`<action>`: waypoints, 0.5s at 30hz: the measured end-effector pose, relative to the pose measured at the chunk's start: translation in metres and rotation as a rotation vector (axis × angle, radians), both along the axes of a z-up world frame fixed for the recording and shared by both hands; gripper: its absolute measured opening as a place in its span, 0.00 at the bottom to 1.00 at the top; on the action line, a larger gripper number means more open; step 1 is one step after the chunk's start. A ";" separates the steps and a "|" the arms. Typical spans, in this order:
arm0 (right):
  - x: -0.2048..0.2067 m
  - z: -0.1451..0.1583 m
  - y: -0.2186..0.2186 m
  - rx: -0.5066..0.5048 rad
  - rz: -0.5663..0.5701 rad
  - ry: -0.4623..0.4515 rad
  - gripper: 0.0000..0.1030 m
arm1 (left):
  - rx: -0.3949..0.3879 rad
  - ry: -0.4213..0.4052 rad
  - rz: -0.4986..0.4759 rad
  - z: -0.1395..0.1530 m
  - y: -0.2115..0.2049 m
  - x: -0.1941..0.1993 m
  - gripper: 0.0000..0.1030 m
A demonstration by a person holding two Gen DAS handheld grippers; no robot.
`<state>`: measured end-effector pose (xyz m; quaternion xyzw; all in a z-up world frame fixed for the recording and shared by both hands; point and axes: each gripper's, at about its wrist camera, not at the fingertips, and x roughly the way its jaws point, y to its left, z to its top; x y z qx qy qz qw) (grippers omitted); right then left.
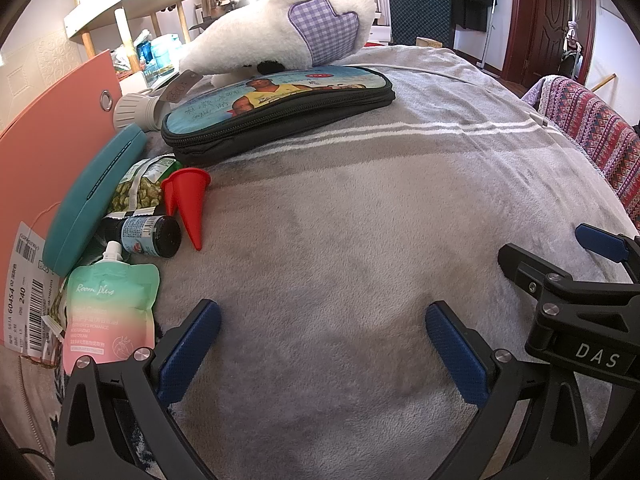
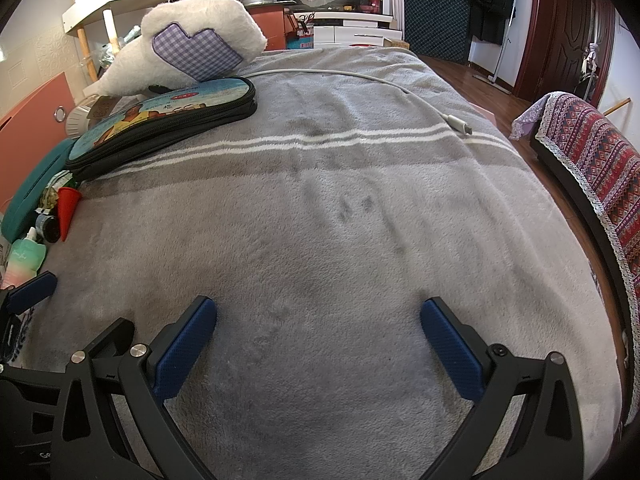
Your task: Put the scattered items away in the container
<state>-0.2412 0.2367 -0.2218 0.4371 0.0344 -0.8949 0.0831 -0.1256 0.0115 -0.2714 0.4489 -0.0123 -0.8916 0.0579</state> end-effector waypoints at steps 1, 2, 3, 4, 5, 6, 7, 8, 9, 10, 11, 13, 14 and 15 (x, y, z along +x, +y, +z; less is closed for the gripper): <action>0.000 -0.001 0.000 0.000 0.000 0.000 1.00 | 0.000 0.000 0.000 0.000 0.000 0.000 1.00; 0.000 0.002 0.000 0.000 0.000 0.000 1.00 | 0.000 0.000 0.000 0.000 0.000 0.000 1.00; 0.000 -0.001 0.000 0.000 0.000 0.000 1.00 | 0.000 0.000 0.000 0.000 -0.002 0.002 1.00; 0.000 -0.001 0.000 0.000 0.000 0.000 1.00 | 0.000 0.000 0.000 0.000 -0.001 0.001 1.00; 0.000 0.001 0.000 0.000 0.000 0.000 1.00 | 0.000 0.000 0.000 0.000 0.000 0.000 1.00; 0.000 -0.001 0.000 0.000 0.000 0.000 1.00 | 0.000 0.000 0.000 0.000 0.000 0.000 1.00; 0.000 -0.001 0.000 0.000 0.000 0.000 1.00 | 0.000 0.000 0.000 0.000 0.000 0.000 1.00; 0.000 -0.001 0.000 0.000 0.000 0.000 1.00 | 0.000 0.000 0.000 0.000 0.000 0.000 1.00; 0.000 0.000 0.000 0.000 0.001 0.000 1.00 | 0.000 0.000 0.001 0.000 0.000 0.000 1.00; 0.000 -0.001 0.000 0.000 0.001 0.000 1.00 | 0.000 0.000 0.001 0.000 0.000 0.000 1.00; 0.000 0.000 0.000 0.000 0.001 0.000 1.00 | 0.000 0.000 0.001 0.000 0.000 0.000 1.00; 0.000 0.000 0.000 0.000 0.001 0.000 1.00 | 0.000 0.000 0.001 0.000 0.000 0.000 1.00; 0.000 0.000 0.000 0.000 0.001 0.000 1.00 | 0.000 0.000 0.001 0.000 0.000 0.000 1.00; 0.000 0.001 -0.001 0.000 0.001 0.000 1.00 | 0.000 0.000 0.001 0.000 0.000 0.000 1.00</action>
